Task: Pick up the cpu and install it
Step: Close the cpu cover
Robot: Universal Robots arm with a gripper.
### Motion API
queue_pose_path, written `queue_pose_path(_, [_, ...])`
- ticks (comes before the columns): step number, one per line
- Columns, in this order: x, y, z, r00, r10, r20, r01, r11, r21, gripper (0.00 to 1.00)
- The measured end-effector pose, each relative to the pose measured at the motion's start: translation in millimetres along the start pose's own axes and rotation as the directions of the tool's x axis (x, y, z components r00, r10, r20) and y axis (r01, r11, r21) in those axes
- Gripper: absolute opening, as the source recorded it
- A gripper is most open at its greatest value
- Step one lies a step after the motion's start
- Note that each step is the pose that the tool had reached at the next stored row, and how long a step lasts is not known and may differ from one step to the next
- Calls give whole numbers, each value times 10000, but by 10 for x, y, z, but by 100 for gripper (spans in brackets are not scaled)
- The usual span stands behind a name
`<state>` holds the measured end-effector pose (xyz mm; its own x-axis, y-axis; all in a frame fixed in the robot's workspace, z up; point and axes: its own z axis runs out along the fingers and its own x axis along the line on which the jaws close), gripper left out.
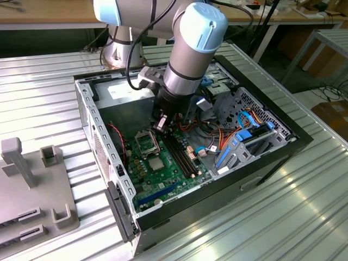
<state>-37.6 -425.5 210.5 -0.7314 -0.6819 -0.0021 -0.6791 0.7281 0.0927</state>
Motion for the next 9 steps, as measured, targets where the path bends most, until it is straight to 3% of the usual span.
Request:
queue_pose_path(1, [6,-6,-10,10000,-4,46,4,10000,-49,11])
queue_pose_path(2, [10,-10,-15,9999,-12,143,14,9999,-154,11])
queue_pose_path(7, [38,-39,-23,9972,-38,749,98,9967,-801,11])
queue_pose_path(9, [62,-65,-25,9956,-38,941,133,9949,-1005,11])
